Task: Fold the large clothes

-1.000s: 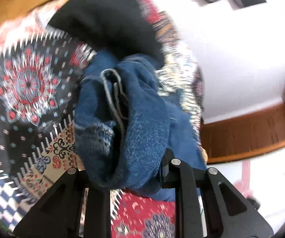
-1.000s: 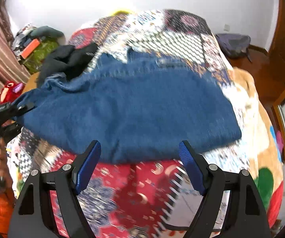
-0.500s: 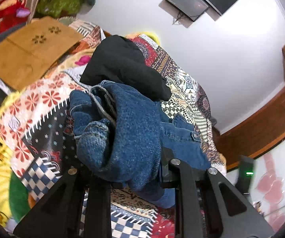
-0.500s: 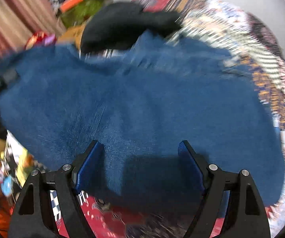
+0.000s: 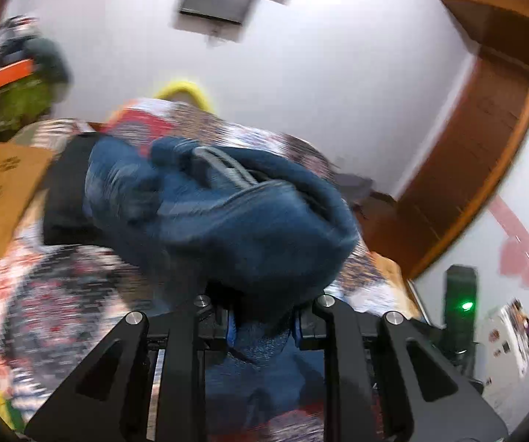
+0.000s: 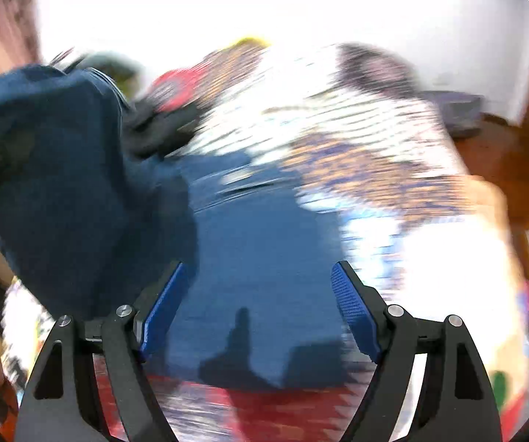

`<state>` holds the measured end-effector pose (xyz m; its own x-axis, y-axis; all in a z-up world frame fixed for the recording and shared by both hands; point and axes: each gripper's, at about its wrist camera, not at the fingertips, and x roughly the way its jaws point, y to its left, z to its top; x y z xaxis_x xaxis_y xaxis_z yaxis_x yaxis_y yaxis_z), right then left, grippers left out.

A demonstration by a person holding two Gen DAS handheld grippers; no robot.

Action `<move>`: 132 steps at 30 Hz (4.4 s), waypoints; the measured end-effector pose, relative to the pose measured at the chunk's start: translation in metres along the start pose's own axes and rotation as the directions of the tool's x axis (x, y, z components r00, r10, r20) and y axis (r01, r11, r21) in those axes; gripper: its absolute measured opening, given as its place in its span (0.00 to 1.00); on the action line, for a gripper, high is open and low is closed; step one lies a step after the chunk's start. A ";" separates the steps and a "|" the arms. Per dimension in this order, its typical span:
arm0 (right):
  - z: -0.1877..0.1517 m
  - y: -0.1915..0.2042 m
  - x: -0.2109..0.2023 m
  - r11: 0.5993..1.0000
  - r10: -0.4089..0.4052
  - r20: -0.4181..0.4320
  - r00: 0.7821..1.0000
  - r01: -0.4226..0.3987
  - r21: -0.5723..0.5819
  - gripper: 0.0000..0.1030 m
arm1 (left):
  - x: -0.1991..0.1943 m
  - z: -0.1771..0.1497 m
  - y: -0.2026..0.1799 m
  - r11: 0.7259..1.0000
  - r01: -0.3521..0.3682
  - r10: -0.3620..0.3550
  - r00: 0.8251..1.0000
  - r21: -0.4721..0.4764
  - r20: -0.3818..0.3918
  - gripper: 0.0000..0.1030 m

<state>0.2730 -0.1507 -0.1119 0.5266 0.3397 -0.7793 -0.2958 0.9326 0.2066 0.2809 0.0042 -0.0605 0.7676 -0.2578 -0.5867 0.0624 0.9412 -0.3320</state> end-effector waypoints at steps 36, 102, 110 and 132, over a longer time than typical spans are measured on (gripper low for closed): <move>-0.018 -0.023 0.007 0.999 -0.050 -0.110 0.993 0.048 -0.018 0.75 | 0.073 -0.081 0.018 0.966 -0.031 0.133 0.911 0.258 -0.391 0.73; 0.031 -0.039 0.085 0.886 0.451 -0.380 0.807 -0.354 0.301 0.23 | 0.103 -0.044 0.092 0.961 0.200 -0.269 0.839 -0.192 -0.473 0.40; 0.066 0.009 0.004 0.909 0.414 -0.234 0.880 -0.389 0.146 0.22 | 0.019 0.010 0.071 0.967 0.243 -0.255 0.908 -0.078 -0.333 0.34; 0.214 0.146 0.005 0.850 0.526 0.079 0.847 -0.525 -0.032 0.22 | -0.039 0.249 0.165 0.993 0.086 -0.089 0.995 0.075 0.037 0.16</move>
<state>0.4035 0.0137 0.0410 0.3528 0.7879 -0.5047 -0.5535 0.6106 0.5664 0.4200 0.2241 0.0914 0.7819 -0.3322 -0.5275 0.1759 0.9293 -0.3247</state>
